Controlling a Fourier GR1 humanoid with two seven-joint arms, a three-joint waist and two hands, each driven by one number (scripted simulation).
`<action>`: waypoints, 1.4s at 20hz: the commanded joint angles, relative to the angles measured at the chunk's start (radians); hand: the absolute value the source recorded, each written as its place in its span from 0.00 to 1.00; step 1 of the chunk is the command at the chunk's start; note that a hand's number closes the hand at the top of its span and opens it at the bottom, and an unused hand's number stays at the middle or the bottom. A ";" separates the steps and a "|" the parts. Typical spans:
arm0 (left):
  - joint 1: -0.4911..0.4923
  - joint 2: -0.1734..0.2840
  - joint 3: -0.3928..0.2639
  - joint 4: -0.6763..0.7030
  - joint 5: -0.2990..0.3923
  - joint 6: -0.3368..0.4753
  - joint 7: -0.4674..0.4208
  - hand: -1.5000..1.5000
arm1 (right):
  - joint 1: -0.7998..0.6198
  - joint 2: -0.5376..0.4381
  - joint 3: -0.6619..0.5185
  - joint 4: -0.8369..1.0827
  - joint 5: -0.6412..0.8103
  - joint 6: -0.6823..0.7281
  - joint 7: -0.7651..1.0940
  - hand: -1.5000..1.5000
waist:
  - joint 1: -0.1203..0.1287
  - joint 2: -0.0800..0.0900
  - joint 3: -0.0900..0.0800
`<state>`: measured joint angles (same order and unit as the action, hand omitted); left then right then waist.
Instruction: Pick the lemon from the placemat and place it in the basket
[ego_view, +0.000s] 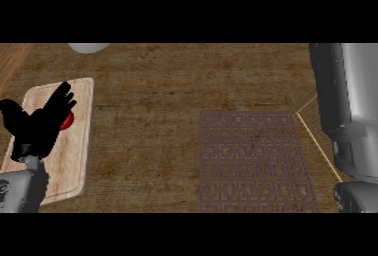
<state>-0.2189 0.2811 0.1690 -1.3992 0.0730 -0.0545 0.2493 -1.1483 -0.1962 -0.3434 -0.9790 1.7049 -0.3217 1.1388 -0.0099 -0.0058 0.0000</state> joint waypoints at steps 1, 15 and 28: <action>-0.009 0.004 0.007 0.019 -0.010 0.006 0.000 0.50 | 0.092 0.001 -0.012 -0.105 0.003 0.065 0.087 1.00 | -0.003 0.001 0.000; 0.051 -0.015 0.001 -0.027 -0.003 -0.012 -0.022 0.50 | 0.419 0.050 -0.156 -0.425 -0.028 -0.116 0.050 0.00 | 0.002 0.003 0.000; -0.004 -0.008 0.005 -0.025 -0.010 -0.014 0.030 0.50 | 0.453 -0.029 -0.231 -0.504 -0.167 -0.256 -0.081 0.00 | 0.002 0.005 0.001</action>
<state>-0.2030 0.2627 0.1640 -1.4400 0.0544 -0.0600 0.2699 -0.6946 -0.2006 -0.5206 -1.4284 1.5718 -0.4727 1.0075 -0.0010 -0.0004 0.0002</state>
